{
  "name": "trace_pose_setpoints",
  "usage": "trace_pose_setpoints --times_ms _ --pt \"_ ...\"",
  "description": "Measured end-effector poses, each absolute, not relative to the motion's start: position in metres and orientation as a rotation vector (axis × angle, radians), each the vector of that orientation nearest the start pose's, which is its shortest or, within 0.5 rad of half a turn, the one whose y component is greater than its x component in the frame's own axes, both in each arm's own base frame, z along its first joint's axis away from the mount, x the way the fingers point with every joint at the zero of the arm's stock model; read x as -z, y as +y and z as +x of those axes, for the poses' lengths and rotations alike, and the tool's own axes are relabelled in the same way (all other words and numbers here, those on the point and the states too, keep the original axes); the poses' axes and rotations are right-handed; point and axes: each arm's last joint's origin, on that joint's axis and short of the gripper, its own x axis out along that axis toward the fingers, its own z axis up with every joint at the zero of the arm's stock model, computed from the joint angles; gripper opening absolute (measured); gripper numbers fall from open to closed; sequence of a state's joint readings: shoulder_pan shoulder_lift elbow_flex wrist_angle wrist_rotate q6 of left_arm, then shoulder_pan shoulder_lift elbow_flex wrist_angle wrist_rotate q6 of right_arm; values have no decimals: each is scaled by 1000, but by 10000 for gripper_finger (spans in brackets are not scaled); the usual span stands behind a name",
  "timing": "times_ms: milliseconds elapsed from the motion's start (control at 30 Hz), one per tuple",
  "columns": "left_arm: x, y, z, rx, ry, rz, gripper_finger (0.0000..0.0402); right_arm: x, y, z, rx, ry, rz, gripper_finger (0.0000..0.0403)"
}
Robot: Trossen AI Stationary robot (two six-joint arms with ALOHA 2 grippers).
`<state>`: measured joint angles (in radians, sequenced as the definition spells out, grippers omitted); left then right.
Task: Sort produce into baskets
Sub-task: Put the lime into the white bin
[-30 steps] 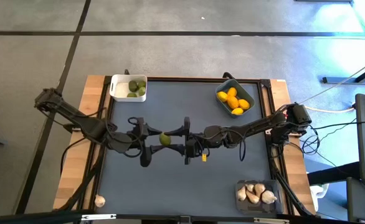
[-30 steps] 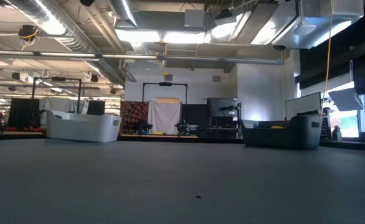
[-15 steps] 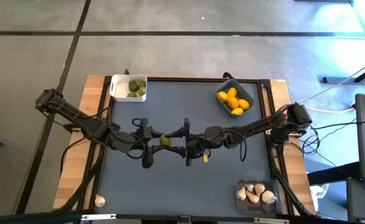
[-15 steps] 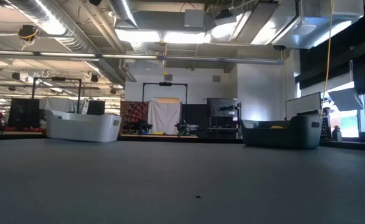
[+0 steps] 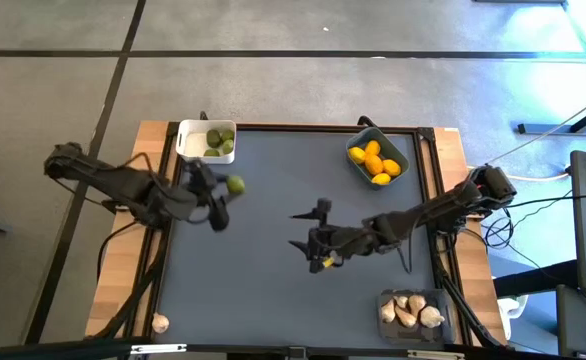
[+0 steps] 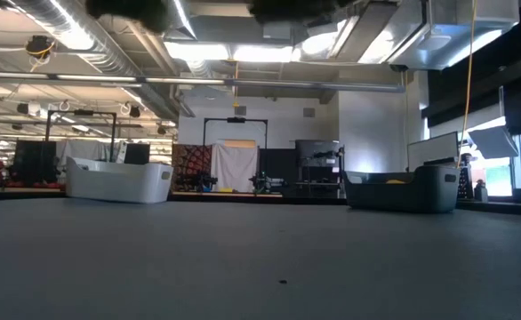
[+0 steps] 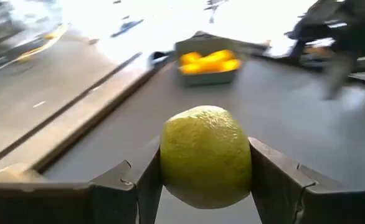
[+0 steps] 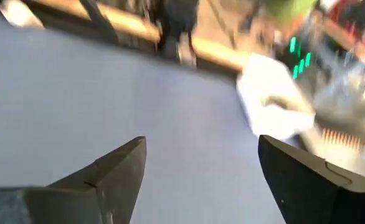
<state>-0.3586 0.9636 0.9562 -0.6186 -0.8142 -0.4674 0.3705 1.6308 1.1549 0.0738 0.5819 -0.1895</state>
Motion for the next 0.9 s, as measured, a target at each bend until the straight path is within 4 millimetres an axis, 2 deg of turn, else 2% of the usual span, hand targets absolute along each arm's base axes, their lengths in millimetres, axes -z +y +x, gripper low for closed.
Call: trace_pose_setpoints --times_ms 233,567,767,900 --pt "-322 4 158 -834 513 -141 196 -237 110 331 266 630 -161 307" --pt "-304 62 157 -1063 746 -226 198 -193 90 326 370 610 33 308" --pt "-288 97 160 -1192 893 -207 198 -181 88 332 381 601 64 308" --pt "-272 119 165 -1206 1012 -244 198 -174 89 335 379 604 65 308"
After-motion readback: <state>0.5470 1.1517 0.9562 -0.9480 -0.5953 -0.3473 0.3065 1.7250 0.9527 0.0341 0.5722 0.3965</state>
